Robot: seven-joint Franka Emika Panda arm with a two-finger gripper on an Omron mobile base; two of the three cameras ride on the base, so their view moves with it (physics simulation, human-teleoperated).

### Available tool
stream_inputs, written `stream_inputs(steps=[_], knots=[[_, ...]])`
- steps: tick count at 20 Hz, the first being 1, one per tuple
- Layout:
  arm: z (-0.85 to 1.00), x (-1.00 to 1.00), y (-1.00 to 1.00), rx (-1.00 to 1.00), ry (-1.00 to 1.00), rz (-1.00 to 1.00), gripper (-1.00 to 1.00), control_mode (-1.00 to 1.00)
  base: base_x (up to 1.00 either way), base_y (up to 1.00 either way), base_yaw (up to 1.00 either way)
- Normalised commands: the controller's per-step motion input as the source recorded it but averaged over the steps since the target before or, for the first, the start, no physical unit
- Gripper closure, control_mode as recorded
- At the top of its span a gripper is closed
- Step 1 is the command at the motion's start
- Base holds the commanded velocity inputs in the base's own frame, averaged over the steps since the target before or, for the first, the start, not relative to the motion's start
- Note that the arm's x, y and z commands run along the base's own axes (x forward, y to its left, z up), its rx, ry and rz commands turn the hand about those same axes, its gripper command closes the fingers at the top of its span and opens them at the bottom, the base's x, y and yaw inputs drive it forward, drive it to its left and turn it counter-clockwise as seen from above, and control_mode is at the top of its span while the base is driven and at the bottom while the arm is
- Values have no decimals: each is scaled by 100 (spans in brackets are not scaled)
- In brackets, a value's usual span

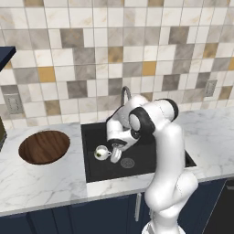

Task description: Pick the mug and place it in the sink. Pick the bowl and place it in the open cabinet and then close the cabinet.

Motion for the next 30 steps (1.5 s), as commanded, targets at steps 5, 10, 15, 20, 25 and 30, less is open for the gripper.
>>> stream_inputs(steps=[5, 10, 15, 20, 25, 30], knots=[[62, -22, 0, 1, -2, -5, -100, -100, 0, 0, 0], [45, -32, 0, 2, 0, -5, -100, -100, 0, 0, 0], [61, -25, 0, 0, 0, -10, -100, -100, 0, 0, 0], [70, -28, 0, 0, 0, -8, -100, -100, 0, 0, 0], [84, -28, 0, 0, 0, -7, -100, -100, 0, 0, 0], [99, -12, 0, 8, 1, -11, -100, -100, 0, 0, 0]])
